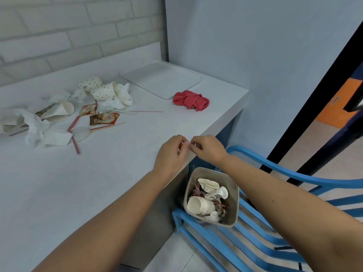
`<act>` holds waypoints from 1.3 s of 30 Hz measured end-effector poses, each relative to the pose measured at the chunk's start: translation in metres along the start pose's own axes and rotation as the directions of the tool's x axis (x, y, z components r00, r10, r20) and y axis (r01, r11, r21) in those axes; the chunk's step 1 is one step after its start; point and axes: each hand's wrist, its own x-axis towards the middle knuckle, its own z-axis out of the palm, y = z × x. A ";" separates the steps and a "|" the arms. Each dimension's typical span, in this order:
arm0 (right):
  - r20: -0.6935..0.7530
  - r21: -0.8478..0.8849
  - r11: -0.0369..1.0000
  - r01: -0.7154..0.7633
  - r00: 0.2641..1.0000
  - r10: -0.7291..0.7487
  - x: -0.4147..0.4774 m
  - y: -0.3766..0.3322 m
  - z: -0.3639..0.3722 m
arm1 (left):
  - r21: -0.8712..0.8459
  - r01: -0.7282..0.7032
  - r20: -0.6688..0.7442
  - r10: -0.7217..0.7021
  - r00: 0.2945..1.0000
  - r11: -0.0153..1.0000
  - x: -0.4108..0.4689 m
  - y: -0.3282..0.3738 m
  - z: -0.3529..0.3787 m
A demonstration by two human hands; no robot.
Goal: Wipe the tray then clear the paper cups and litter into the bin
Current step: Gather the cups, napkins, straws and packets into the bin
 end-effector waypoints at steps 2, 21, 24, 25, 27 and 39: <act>-0.022 0.008 1.000 0.028 0.999 -0.028 0.010 -0.018 -0.004 | 0.023 0.017 -0.034 -0.016 0.999 1.000 0.001 -0.008 -0.014; 0.087 0.083 0.922 0.378 0.919 -0.385 0.100 -0.243 0.070 | 0.148 0.399 -0.384 -0.319 0.867 0.905 -0.057 -0.153 -0.215; 0.096 0.123 0.903 0.412 0.900 -0.424 0.109 -0.277 0.087 | 0.147 0.460 -0.431 -0.362 0.827 0.876 -0.075 -0.177 -0.248; 0.098 0.125 0.898 0.421 0.896 -0.434 0.112 -0.289 0.094 | 0.155 0.482 -0.445 -0.374 0.813 0.863 -0.082 -0.185 -0.258; 0.111 0.131 0.893 0.431 0.888 -0.446 0.116 -0.309 0.106 | 0.172 0.527 -0.467 -0.402 0.788 0.833 -0.094 -0.199 -0.276; 0.338 0.143 0.826 0.546 0.757 -0.559 0.133 -0.416 0.180 | 0.186 0.882 -0.540 -0.704 0.461 0.434 -0.163 -0.265 -0.369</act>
